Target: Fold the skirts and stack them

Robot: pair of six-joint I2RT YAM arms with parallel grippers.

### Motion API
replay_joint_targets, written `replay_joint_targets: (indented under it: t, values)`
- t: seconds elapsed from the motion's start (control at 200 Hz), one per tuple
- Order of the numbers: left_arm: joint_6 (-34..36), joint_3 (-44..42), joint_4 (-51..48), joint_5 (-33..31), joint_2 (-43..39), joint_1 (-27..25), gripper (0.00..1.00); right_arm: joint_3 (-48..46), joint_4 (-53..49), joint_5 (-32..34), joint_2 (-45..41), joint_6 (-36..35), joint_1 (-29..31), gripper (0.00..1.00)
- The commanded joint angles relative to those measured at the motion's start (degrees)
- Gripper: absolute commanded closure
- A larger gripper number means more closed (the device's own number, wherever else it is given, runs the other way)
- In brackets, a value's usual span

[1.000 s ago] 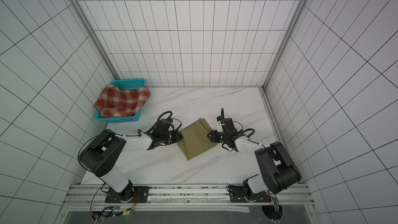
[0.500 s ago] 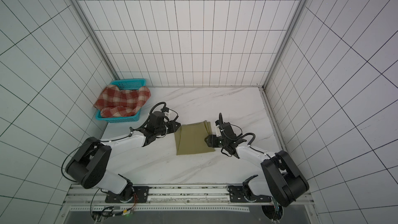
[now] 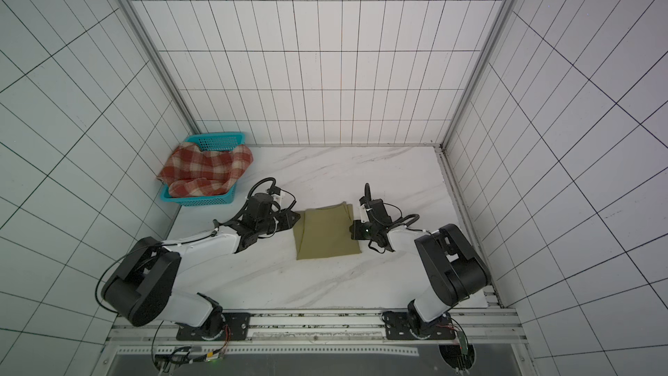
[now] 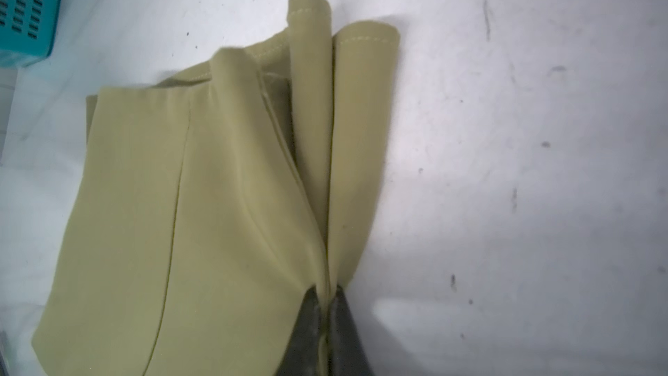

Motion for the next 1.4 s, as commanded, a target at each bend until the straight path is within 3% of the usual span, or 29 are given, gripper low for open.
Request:
replay_joint_targets:
  t: [0.0,0.25,0.605,1.025,1.329,1.399]
  values:
    - [-0.1,-0.2,-0.4,1.1,-1.0,0.9,0.87,2.7,-1.4,-0.7,1.3,0.5,-2.3,1.00]
    - [1.0,1.1,-2.4,3.6,-1.7,3.2,0.87,6.6,-3.3,-2.7,1.9,-2.7,-11.7,1.00]
    - [1.9,2.8,-3.2,7.4,-0.4,4.5,0.87,21.4,-12.8,-6.2,13.4,-11.1,-26.5,1.00]
    - [2.2,4.0,-2.6,9.8,3.2,5.1,0.87,44.9,-27.4,-8.0,26.8,-20.7,-37.1,1.00]
    - [1.9,4.7,-3.3,9.1,3.2,5.3,0.87,60.5,-35.0,-8.9,35.6,-24.1,-40.1,1.00]
    - [1.7,4.8,-3.5,9.0,3.0,5.3,0.87,63.9,-35.3,-7.7,37.2,-23.7,-40.2,0.78]
